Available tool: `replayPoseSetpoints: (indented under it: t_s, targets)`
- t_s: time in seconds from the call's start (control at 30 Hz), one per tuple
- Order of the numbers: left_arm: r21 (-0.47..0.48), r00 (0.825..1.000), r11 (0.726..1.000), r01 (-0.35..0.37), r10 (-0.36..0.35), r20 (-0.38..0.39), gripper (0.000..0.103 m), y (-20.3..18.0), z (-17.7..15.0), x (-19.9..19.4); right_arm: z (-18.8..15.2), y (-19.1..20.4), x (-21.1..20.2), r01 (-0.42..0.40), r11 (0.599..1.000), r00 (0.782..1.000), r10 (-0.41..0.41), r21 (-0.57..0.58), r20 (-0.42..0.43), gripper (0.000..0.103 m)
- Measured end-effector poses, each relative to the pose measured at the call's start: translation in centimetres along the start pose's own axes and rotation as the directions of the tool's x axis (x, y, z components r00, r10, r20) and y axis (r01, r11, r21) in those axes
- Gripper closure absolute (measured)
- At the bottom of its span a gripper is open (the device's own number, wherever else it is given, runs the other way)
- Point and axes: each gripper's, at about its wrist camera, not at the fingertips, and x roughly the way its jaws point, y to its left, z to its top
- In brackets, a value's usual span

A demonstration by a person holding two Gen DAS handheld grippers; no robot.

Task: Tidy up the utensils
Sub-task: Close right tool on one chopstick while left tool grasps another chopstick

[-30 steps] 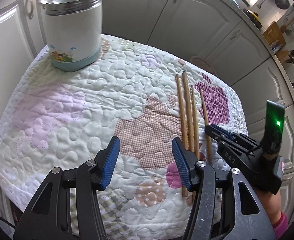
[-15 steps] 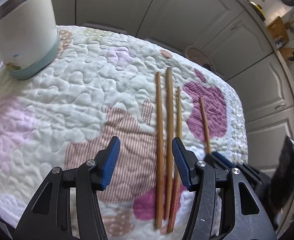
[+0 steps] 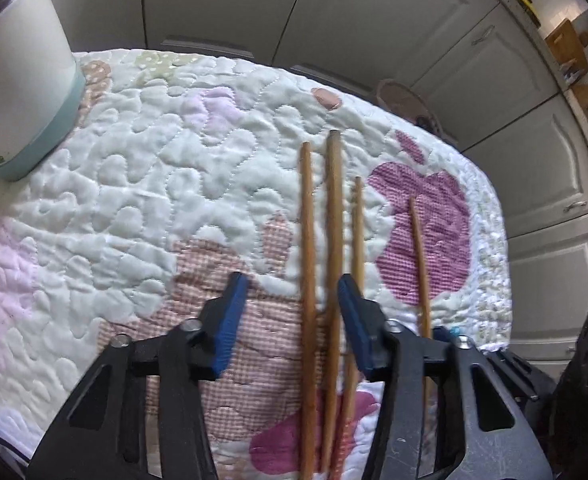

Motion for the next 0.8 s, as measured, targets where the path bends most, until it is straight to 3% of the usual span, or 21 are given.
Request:
replayPoseSetpoints:
  t_s: [0.13,0.27,0.57,0.67,0.8]
  targets:
    - [0.011,0.999,0.999,-0.042,0.042,-0.006,0.069,0.8,-0.5,-0.3,0.1,0.4,0.3,-0.009,1.0,1.0,0.009,-0.005,-0.001,0.075]
    - [-0.017,1.0,1.0,-0.004,0.003,-0.029,0.069,1.4,-0.6,-0.7,-0.2,0.9,0.3,-0.008,1.0,1.0,0.008,-0.009,0.001,0.071]
    - [0.012,0.999,0.999,-0.039,0.039,-0.006,0.069,-0.3,-0.7,-0.2,0.4,0.5,-0.1,0.0,1.0,1.0,-0.001,0.013,0.02,0.07]
    - [0.018,0.999,0.999,-0.05,0.05,-0.003,0.075,-0.2,-0.8,-0.2,0.8,0.6,0.0,0.023,1.0,1.0,-0.023,-0.011,0.019,0.071]
    - [0.006,0.999,0.998,-0.054,0.055,-0.005,0.076,-0.4,-0.5,0.2,1.5,0.9,0.6,0.045,0.998,0.999,-0.045,-0.047,0.007,0.072]
